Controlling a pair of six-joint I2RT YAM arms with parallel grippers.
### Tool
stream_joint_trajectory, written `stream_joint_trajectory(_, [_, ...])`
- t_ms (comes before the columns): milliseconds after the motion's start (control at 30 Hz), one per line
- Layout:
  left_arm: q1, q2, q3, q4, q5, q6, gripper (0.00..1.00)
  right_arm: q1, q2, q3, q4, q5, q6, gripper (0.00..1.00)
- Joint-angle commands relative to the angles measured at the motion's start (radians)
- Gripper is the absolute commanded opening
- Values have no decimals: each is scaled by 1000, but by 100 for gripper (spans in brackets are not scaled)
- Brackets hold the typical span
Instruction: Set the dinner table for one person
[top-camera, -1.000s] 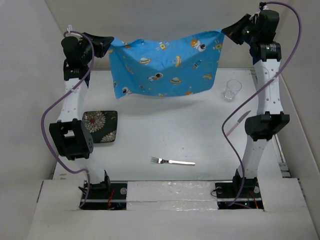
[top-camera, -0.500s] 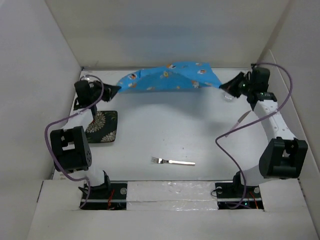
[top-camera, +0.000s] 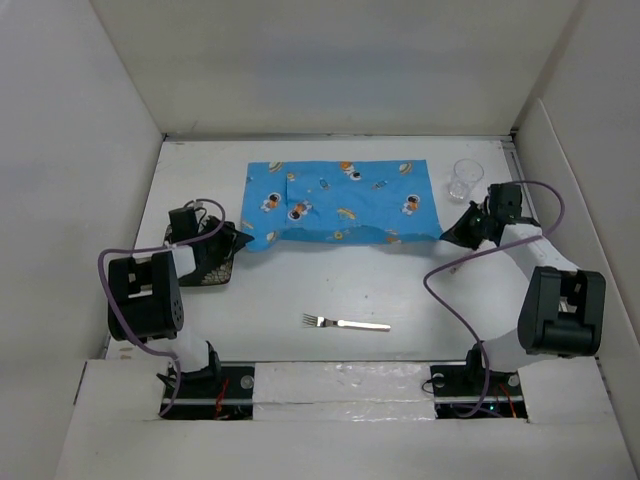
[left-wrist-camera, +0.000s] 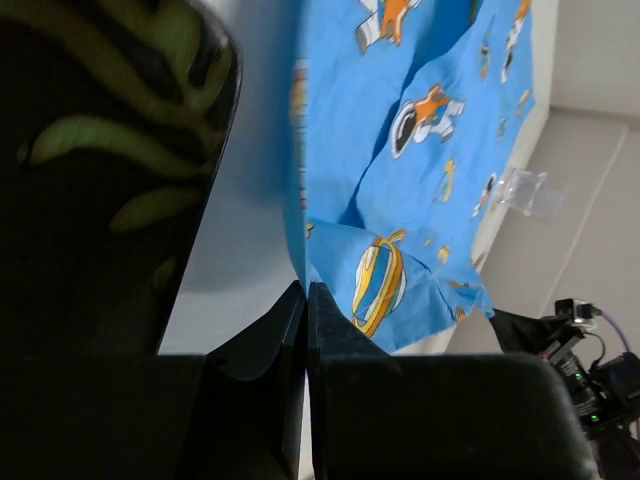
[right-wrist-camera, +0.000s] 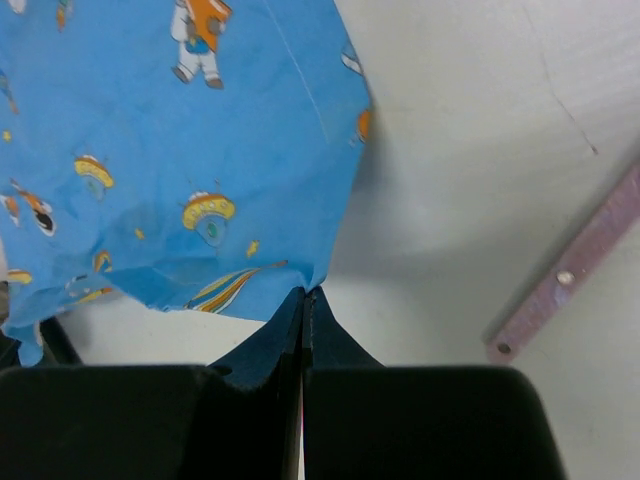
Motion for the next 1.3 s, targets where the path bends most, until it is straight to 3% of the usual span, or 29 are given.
stream_joint_trajectory(0, [1,-102,-35,-39,-12,108,0,-8,-76,-44,-42,33,-52,0])
stream_joint_trajectory(233, [1,-263,-86,-192,-107,153,0,-38,-140,-133,-71,45,-60,0])
stream_joint_trajectory(733, [1,-313,-98,-352,-169,219,0,-38,-228,-179,-148,67,-77,0])
stream_joint_trajectory(867, [1,-287,-88,-366,-174,237,4,-38,-246,-189,-173,76,-84,0])
stream_joint_trajectory(967, [1,-285,-80,-377,-183,242,14,-38,-255,-192,-179,96,-86,0])
stream_joint_trajectory(1000, [1,-290,-77,-382,-187,243,23,-38,-258,-189,-182,98,-86,4])
stream_joint_trajectory(1067, [1,-311,-57,-398,-200,245,29,-38,-266,-180,-193,99,-86,18])
stream_joint_trajectory(1100, [1,-317,-48,-408,-207,251,30,-38,-269,-173,-199,98,-86,31])
stream_joint_trajectory(1133, [1,-325,-17,-417,-216,253,30,-38,-272,-151,-202,90,-92,38])
stream_joint_trajectory(1200, [1,-349,18,-449,-221,260,29,-14,-268,-121,-234,75,-98,47])
stream_joint_trajectory(1267, [1,-360,98,-490,-235,268,28,7,-269,-58,-275,85,-103,49])
